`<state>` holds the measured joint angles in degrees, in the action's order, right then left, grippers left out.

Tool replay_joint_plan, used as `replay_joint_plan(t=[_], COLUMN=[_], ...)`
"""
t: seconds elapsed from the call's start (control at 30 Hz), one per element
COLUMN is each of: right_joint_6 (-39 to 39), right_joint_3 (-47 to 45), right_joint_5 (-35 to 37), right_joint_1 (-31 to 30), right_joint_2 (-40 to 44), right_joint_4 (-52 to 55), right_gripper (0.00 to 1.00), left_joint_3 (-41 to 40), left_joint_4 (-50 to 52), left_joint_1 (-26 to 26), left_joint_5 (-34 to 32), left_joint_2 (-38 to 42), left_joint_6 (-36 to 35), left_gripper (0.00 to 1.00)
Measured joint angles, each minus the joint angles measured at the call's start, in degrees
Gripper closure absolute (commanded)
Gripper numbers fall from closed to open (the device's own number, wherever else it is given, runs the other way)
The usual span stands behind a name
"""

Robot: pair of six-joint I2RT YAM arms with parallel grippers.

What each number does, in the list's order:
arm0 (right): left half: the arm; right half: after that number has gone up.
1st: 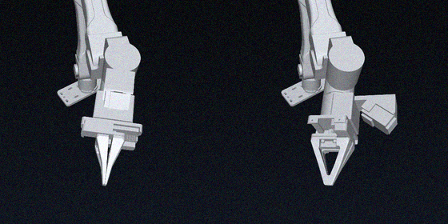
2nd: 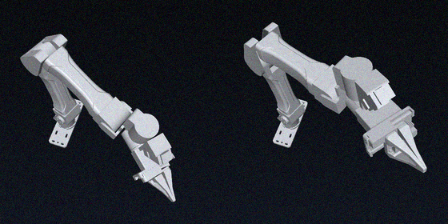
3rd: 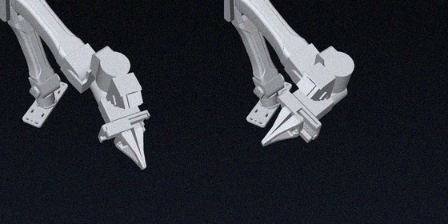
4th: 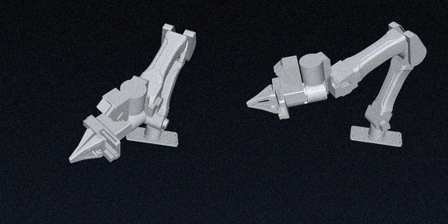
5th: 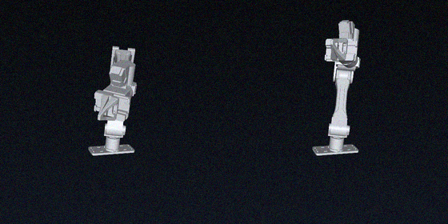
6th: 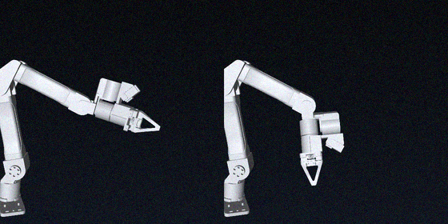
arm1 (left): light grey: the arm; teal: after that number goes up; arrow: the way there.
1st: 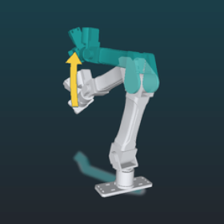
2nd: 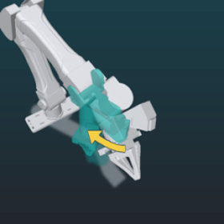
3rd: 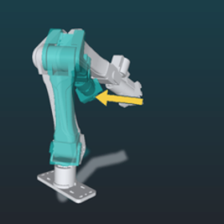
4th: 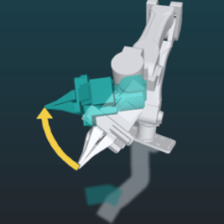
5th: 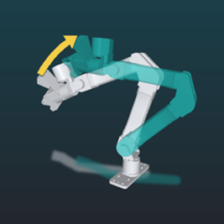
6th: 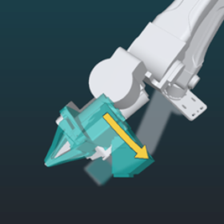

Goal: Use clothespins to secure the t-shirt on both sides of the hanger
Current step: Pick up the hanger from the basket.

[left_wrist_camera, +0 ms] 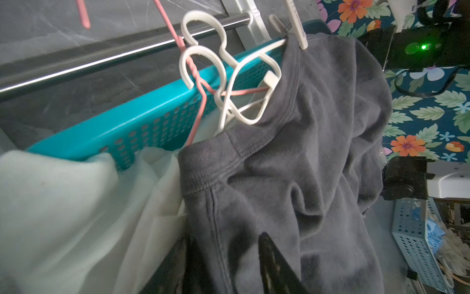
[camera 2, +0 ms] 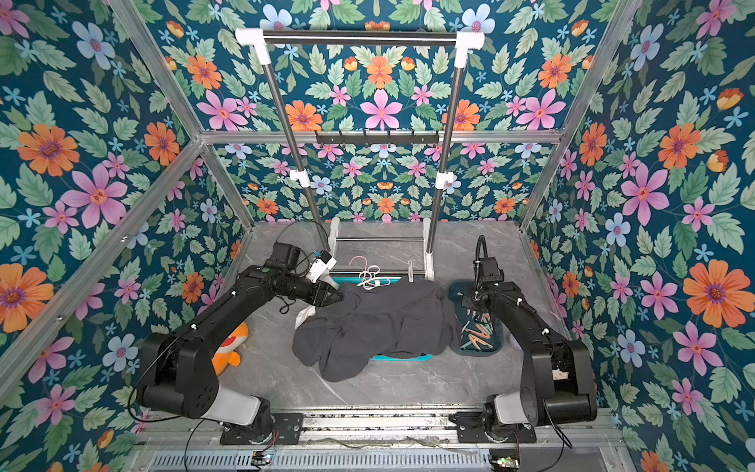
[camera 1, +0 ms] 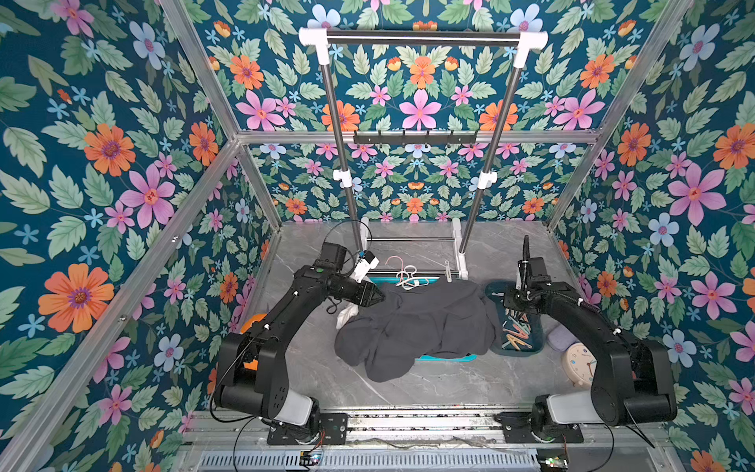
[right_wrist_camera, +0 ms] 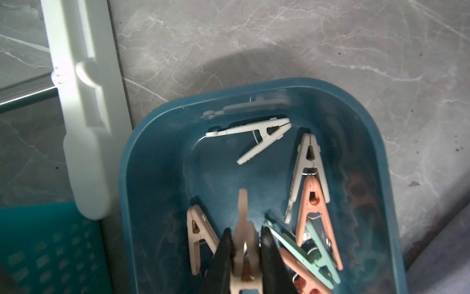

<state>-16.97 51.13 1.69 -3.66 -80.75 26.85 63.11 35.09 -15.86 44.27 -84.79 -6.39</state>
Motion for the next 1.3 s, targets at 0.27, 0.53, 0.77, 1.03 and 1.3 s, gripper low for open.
replay_joint_plan(t=[0.27,0.53,0.77,1.03,1.3], right_joint_6=[0.0,0.0,0.0,0.0,0.2], right_joint_3=[0.1,0.3,0.7,1.2,-0.1], right_joint_5=[0.3,0.4,0.4,0.7,-0.3], right_joint_1=[0.0,0.0,0.0,0.0,0.0], right_joint_2=[-0.2,-0.2,-0.5,2.1,4.8], right_joint_4=[0.0,0.0,0.0,0.1,-0.2], right_gripper=[0.98,0.98,0.99,0.98,0.98], left_joint_3=[-1.2,-1.2,-0.4,-2.1,-3.3], left_joint_4=[0.6,0.6,0.3,-3.6,-5.9], left_joint_1=[0.0,-0.3,-0.3,-1.0,-1.5], left_joint_5=[2.4,3.6,2.7,-3.0,-5.0], left_joint_2=[0.4,-0.6,1.4,8.3,8.7], left_joint_6=[0.0,0.2,0.2,0.7,1.3], left_gripper=[0.72,0.86,0.91,0.95,0.61])
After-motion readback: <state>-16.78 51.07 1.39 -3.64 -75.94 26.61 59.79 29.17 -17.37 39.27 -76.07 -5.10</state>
